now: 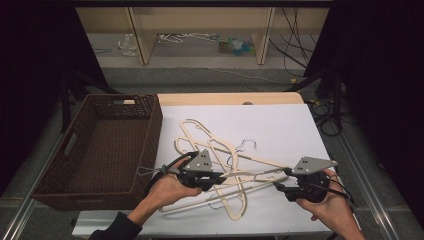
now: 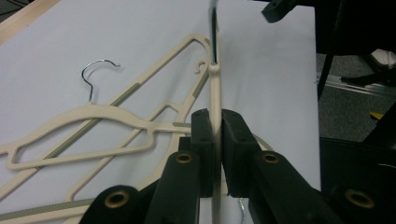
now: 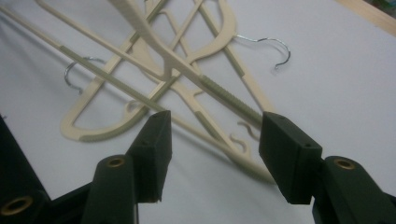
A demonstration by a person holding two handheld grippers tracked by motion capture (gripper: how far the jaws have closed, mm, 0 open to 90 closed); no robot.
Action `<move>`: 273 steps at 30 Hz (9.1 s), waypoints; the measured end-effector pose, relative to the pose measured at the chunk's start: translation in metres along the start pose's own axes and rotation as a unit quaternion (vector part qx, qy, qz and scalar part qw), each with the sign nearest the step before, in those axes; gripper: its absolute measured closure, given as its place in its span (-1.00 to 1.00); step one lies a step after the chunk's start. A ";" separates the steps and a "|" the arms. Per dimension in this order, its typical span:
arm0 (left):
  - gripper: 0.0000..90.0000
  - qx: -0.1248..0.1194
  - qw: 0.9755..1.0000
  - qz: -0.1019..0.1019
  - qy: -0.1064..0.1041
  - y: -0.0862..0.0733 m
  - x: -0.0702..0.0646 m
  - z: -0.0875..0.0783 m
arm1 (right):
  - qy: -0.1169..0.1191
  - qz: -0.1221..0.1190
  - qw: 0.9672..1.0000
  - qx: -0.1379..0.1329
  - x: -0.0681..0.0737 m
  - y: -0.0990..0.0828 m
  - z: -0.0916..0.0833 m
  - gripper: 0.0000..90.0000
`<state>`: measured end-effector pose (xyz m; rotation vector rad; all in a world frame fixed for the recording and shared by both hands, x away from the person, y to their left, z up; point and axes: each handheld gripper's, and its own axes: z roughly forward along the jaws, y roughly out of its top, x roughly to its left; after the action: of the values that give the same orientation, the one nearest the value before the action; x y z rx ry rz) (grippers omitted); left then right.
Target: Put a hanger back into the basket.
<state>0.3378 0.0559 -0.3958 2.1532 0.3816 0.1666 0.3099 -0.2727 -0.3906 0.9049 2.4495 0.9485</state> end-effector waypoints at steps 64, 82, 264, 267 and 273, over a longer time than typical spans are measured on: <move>0.91 -0.174 0.951 -0.120 0.224 -0.016 0.092 -0.266 | 0.012 0.011 1.000 -0.003 0.008 -0.009 0.019 -0.13; 0.91 -0.114 0.947 -0.130 0.272 -0.085 0.141 -0.273 | 0.008 0.017 1.000 -0.010 0.008 -0.009 0.020 -0.24; -0.55 -0.097 0.978 -0.110 0.151 -0.106 -0.040 -0.071 | 0.040 0.047 0.977 0.202 0.030 0.032 0.128 0.68; -0.55 -0.098 0.977 -0.112 0.151 -0.107 -0.039 -0.071 | 0.044 0.052 0.977 0.202 0.028 0.032 0.128 0.70; -0.55 -0.097 0.977 -0.112 0.150 -0.106 -0.037 -0.069 | 0.055 0.044 0.976 0.204 0.023 0.031 0.124 0.76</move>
<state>0.2627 0.1543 -0.4419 1.8781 0.7465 0.3878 0.3718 -0.1814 -0.4599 1.1264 2.7779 0.5381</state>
